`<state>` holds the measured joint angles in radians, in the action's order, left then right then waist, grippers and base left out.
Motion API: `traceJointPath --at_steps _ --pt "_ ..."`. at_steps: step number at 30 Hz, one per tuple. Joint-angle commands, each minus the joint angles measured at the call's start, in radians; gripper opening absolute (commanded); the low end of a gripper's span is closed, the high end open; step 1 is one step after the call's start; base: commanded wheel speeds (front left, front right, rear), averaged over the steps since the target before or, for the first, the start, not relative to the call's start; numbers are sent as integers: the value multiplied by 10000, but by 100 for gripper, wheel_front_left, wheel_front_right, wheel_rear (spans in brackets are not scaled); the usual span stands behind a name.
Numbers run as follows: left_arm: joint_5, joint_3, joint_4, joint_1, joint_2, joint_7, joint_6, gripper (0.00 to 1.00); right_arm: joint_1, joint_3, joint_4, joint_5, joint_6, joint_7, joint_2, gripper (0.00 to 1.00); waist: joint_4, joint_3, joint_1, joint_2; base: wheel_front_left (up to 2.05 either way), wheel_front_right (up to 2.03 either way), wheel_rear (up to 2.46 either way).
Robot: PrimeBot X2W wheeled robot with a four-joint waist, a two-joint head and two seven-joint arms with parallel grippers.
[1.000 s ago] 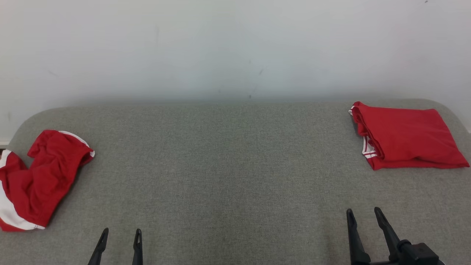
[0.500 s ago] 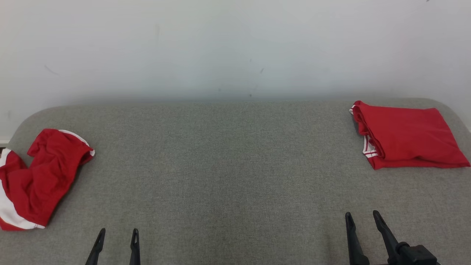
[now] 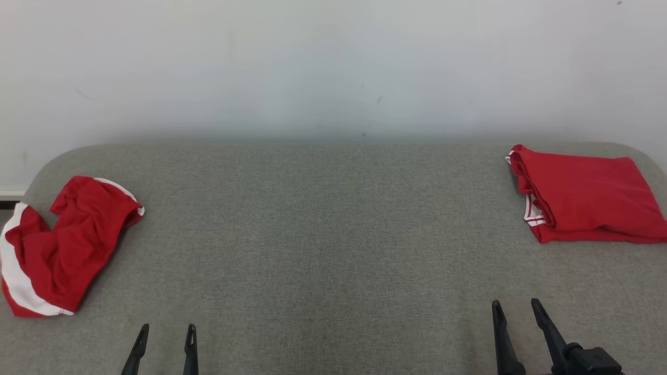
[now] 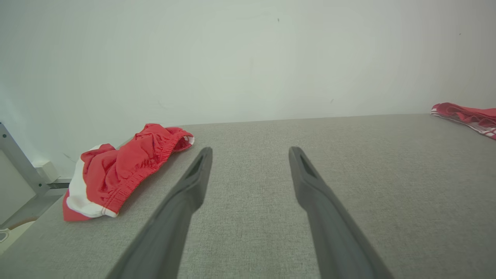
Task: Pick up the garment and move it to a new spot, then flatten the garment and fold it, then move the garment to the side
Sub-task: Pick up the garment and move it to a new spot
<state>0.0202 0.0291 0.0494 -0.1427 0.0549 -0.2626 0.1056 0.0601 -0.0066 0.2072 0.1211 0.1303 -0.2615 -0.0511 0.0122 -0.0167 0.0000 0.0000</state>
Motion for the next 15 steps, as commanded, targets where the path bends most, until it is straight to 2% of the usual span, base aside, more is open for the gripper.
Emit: traceJointPath --at_steps 1,7,15 --pt "3 4 18 17 22 -31 -15 100 31 -12 -11 67 5 -39 23 100 225 33 0 0 0 0 0" --pt "37 181 61 5 190 -31 -13 100 50 40 36 255 5 -38 21 100 992 84 0 0 0 0 0" --pt "152 430 158 47 250 -31 -84 100 -87 62 109 257 5 -39 20 100 2376 171 0 0 0 0 0"
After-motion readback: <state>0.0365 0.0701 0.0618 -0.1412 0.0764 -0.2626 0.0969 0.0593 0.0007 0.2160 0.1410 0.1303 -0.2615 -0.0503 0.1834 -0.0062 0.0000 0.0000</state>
